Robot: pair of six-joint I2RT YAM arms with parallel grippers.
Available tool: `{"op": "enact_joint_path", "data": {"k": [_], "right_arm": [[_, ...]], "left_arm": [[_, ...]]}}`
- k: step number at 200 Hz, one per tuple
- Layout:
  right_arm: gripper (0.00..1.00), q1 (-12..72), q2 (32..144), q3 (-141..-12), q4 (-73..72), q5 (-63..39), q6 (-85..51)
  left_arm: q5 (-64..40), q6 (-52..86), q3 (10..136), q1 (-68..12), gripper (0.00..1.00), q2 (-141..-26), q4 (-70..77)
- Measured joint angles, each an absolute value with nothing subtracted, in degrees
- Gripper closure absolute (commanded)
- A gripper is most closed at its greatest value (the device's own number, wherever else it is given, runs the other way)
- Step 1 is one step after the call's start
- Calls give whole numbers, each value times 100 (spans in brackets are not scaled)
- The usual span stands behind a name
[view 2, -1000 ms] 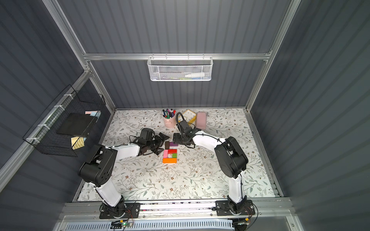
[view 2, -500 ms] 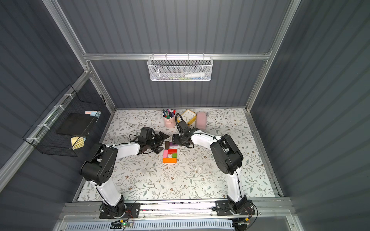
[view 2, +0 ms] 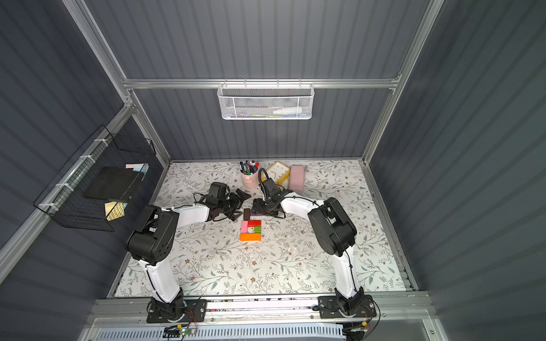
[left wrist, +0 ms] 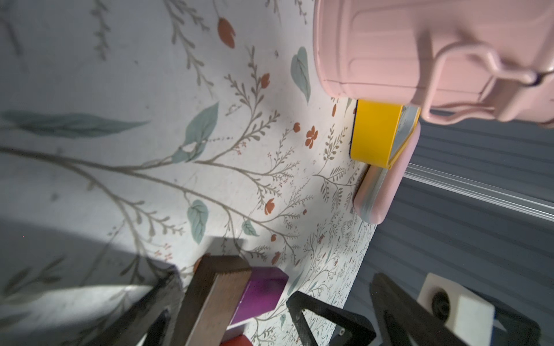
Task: Assemble the number 6 with building blocks
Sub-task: Adjust the building block at the center of the board.
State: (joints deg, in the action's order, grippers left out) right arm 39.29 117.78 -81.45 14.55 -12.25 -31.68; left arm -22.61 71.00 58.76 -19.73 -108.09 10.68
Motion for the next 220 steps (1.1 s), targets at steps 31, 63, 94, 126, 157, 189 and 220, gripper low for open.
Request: {"op": "enact_joint_path", "data": {"k": [31,63,94,126,157,189,220], "right_arm": [[26,3929,11909,-8219,1435,-1278,-3166],[27,3924,12018,-8246,1431,-1313,-3164],[27,3920,12040,-8254,1415,-1361,-3155],[27,3920,12040,-8263,1413,-1380,-3148],[27,3916,12040,-8267,1398,-1470,-3148],[27,3903,12040,-8267,1345,-1590,-3148],[27,3898,12040,-8267,1328,-1669,-3148]], "left_arm": [[-2261,7039,6016,-1973,1,-10927,1085],[-2259,6980,6110,-1970,1,-10993,1061],[-2261,6954,6119,-1970,0,-11000,1059],[-2259,6943,6145,-1970,1,-11017,1055],[-2259,6932,6158,-1970,1,-11021,1044],[-2259,6912,6158,-1970,1,-11021,1041],[-2259,6901,6158,-1970,1,-11021,1039]]}}
